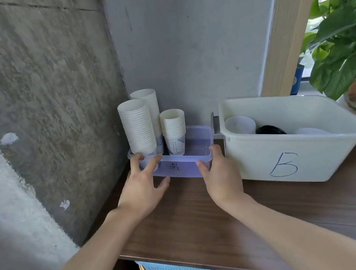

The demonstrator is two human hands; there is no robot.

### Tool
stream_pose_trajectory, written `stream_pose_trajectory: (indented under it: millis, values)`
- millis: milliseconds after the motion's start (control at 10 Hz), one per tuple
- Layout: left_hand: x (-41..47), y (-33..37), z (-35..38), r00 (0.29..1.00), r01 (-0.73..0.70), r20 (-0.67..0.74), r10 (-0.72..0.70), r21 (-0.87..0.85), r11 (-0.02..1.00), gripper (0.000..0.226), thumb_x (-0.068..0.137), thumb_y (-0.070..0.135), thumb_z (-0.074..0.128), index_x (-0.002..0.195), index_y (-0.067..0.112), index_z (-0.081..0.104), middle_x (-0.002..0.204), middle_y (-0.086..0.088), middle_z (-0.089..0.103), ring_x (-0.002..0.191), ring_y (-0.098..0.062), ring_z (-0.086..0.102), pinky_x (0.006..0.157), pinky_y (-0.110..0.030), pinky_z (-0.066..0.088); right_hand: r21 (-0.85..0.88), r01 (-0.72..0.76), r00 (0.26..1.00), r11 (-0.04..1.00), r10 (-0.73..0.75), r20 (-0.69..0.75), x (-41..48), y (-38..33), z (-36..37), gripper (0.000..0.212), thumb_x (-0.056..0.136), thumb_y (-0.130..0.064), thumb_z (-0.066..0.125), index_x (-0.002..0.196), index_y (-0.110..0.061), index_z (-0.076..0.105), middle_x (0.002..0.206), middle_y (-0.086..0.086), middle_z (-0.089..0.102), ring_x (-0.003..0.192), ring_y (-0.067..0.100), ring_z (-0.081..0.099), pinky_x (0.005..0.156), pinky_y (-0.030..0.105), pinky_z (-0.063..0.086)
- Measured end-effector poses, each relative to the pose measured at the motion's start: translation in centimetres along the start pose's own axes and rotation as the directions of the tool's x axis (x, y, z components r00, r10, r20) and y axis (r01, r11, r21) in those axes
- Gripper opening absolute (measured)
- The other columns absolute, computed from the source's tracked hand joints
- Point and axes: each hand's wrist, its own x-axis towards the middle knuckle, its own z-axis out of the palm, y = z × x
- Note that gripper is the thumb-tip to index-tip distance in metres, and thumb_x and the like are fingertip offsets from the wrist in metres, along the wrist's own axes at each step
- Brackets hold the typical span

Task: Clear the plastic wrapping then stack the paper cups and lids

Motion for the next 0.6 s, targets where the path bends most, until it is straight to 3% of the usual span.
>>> stream_pose_trajectory:
  millis: [400, 500, 600]
  values:
    - [2.5, 0.5, 0.1, 0.993, 0.047, 0.111, -0.043, -0.038, 0.998, 0.066, 0.089, 0.041, 0.065, 0.147, 0.037, 0.034, 0.15, -0.004, 0.014, 0.13, -0.028, 0.043, 0.106, -0.036, 0.044, -0.054, -0.07, 0.995, 0.996, 0.074, 0.069, 2.3, -0.9, 0.1, 0.066, 0.092, -0.037, 0.059, 0.144, -0.008, 0.03, 0.102, 0.014, 0.069, 0.096, 0.032, 0.064, 0.08, 0.039, 0.051]
    - [1.9, 0.7, -0.1, 0.989, 0.062, 0.136, -0.06, -0.012, 0.998, 0.062, 0.091, 0.036, 0.061, 0.147, 0.039, 0.033, 0.146, -0.005, 0.016, 0.129, -0.029, 0.042, 0.105, -0.041, 0.045, -0.087, -0.046, 0.993, 0.995, 0.054, 0.103, 1.3, -1.1, -0.6, 0.068, 0.091, -0.034, 0.062, 0.143, -0.007, 0.027, 0.102, 0.012, 0.068, 0.094, 0.03, 0.064, 0.075, 0.038, 0.051]
    - [1.2, 1.0, -0.6, 0.992, 0.047, 0.123, -0.04, -0.054, 0.997, 0.045, 0.092, 0.031, 0.06, 0.136, 0.03, 0.051, 0.132, -0.003, 0.037, 0.117, -0.022, 0.051, 0.101, -0.038, 0.046, -0.1, 0.071, 0.992, 0.992, -0.059, 0.112, -0.6, -1.6, -1.9, 0.052, 0.092, -0.036, 0.058, 0.132, -0.012, 0.035, 0.101, 0.007, 0.064, 0.091, 0.027, 0.063, 0.065, 0.035, 0.048]
